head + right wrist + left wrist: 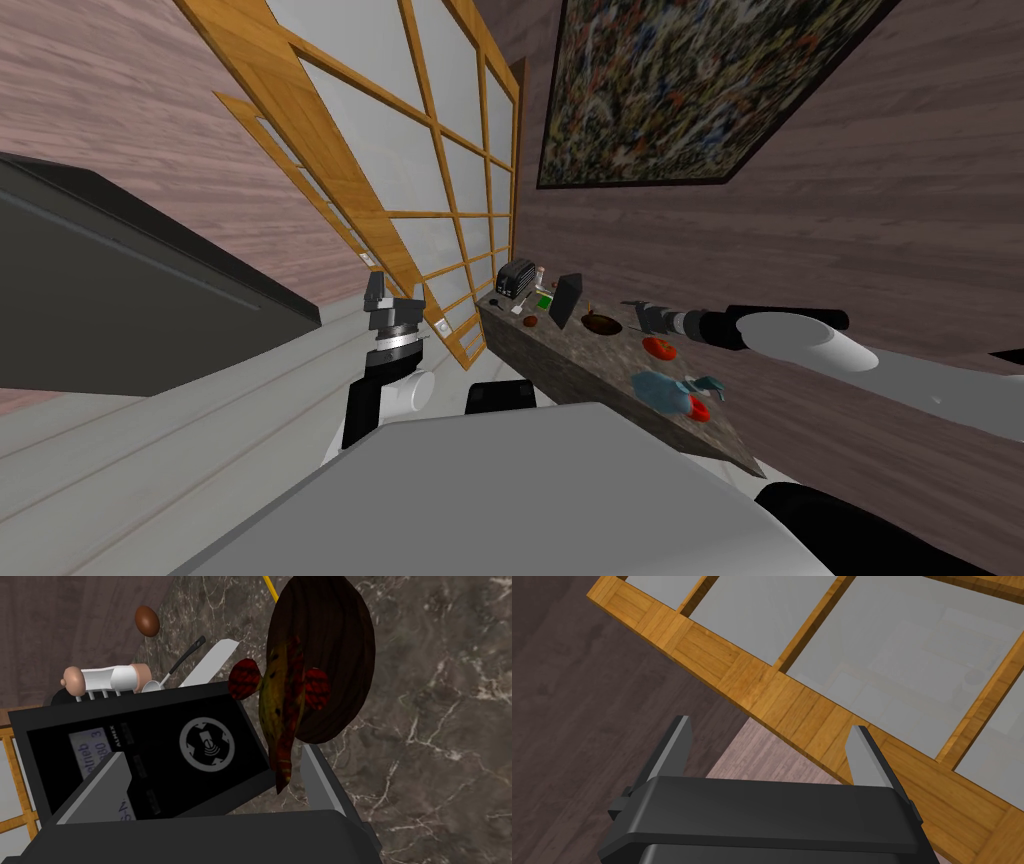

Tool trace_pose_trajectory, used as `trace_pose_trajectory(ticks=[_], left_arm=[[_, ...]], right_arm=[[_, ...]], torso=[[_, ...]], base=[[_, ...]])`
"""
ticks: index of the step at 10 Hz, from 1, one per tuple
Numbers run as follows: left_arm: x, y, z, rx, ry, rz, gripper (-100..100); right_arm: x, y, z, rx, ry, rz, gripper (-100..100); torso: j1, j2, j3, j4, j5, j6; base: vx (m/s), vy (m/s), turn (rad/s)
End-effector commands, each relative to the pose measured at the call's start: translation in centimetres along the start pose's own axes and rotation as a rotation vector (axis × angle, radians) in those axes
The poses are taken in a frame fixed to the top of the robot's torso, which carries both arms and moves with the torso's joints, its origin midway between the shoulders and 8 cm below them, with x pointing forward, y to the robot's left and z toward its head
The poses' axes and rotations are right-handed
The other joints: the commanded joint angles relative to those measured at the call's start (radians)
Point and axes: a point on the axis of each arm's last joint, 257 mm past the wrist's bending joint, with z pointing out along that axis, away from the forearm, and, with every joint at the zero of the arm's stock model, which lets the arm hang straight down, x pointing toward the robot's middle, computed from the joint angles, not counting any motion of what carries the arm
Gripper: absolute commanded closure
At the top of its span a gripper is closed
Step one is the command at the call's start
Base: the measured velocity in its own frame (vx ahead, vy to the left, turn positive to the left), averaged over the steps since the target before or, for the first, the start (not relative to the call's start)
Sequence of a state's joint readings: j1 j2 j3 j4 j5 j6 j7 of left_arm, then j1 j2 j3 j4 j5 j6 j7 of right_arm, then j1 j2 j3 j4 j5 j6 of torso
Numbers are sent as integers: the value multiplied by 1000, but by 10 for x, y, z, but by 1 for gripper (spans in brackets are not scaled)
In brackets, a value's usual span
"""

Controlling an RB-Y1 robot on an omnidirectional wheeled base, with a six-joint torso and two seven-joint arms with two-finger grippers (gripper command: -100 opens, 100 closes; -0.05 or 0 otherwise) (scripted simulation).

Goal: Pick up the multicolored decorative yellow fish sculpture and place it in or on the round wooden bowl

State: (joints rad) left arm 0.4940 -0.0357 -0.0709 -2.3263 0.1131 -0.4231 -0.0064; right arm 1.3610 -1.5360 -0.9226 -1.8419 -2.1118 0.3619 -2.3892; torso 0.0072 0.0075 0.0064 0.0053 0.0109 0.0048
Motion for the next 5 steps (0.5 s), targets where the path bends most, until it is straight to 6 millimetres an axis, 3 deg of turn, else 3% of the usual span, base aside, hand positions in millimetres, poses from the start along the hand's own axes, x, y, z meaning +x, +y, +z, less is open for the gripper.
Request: trace_pose_trajectory(ticks=[1, 5], left_arm=[[0, 0, 0, 0, 0, 0, 0], [0, 0, 0, 0, 0, 0, 0]], right_arm=[[0, 0, 0, 0, 0, 0, 0], [0, 0, 0, 0, 0, 0, 0]], torso=[[0, 0, 0, 0, 0, 0], [0, 0, 0, 0, 0, 0]], base=[[0, 0, 0], [0, 0, 0]])
